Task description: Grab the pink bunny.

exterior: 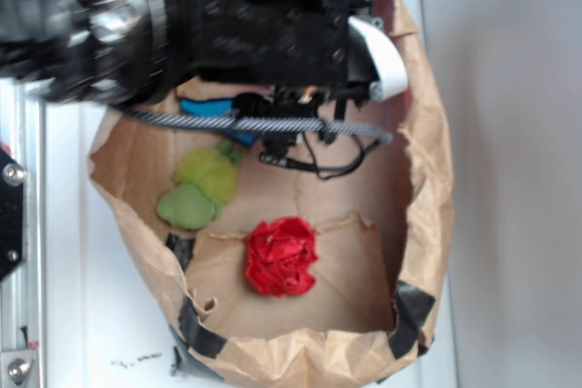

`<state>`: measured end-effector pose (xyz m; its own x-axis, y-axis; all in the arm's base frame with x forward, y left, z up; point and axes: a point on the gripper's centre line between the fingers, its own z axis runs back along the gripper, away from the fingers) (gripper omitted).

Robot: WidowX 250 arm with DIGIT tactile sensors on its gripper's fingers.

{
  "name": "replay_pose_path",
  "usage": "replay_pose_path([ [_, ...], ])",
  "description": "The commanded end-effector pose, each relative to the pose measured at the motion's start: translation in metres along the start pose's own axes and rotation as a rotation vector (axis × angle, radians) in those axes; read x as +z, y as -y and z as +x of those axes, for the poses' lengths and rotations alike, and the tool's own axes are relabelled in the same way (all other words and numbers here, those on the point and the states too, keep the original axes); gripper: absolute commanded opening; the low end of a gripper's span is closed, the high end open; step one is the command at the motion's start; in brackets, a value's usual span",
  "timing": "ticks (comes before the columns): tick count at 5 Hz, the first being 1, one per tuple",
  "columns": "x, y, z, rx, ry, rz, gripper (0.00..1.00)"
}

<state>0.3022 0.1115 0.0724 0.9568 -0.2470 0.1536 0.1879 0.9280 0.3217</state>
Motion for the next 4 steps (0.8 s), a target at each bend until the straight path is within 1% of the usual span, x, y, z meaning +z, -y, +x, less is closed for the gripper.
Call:
replay_pose_path([
  [1,0.003,-0.033,0.01,0.035,0.013,-0.008,1.0],
  [2,-0.011,-0.02,0.008,0.02,0.016,0.048,1.0],
  [3,-0.018,-0.007,0.011,-0.008,0.009,0.032,1.0],
  [4,-0.018,-0.002,0.009,0.006,0.007,0.058,0.0],
])
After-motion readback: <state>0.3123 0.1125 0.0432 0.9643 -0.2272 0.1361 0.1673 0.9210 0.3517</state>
